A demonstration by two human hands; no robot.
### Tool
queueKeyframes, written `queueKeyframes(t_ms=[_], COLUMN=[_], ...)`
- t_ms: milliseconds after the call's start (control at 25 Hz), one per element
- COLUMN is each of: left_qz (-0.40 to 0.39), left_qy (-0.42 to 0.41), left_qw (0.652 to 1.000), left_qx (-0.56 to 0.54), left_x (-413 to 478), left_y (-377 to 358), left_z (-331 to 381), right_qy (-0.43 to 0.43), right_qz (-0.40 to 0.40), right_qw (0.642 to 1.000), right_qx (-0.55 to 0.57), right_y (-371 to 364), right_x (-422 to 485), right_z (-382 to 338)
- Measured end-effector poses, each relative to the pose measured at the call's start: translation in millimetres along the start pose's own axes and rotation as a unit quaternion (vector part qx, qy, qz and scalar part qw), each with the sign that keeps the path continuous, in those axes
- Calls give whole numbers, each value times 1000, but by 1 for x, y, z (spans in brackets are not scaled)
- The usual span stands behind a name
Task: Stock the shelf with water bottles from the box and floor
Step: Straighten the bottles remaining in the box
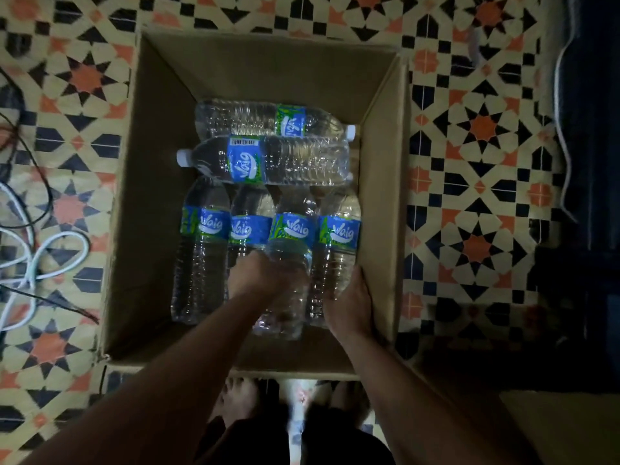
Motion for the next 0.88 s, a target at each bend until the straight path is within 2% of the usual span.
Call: queueKeyframes(t_ms=[120, 240, 360, 480, 640, 880], left_qz=[44, 58, 75, 86, 19, -40], left_qy=[-24, -68, -86, -91, -77, -15], left_qw=[998, 996, 993, 989, 993, 999], left_qx=[28, 19, 18, 79, 87, 14], left_x=[-12, -14, -14, -11, 4, 13], left_y=[25, 26, 7, -5, -2, -1], left_z=[-23, -41, -40, -31, -24, -8], right_qy=[-61, -109, -121, -157, -173, -188], right_qz=[-3, -17, 47, 65, 65, 48], right_qw=[998, 992, 981, 973, 972, 963], right_qx=[-1, 62, 142, 159, 148, 187], right_y=[-12, -34, -44, -46, -39, -25], right_x=[10, 25, 41, 46, 49, 36], right_z=[-3, -11, -20, -20, -17, -22])
Point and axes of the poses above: each hand's wrist, its own x-axis towards the middle knuckle, its own y-axis out of the back of the hand, z = x × y, the point moved 3 cm from there along x, towards the middle knuckle, and after that the axes turned 9 degrees about x, right-handed, at the moved point
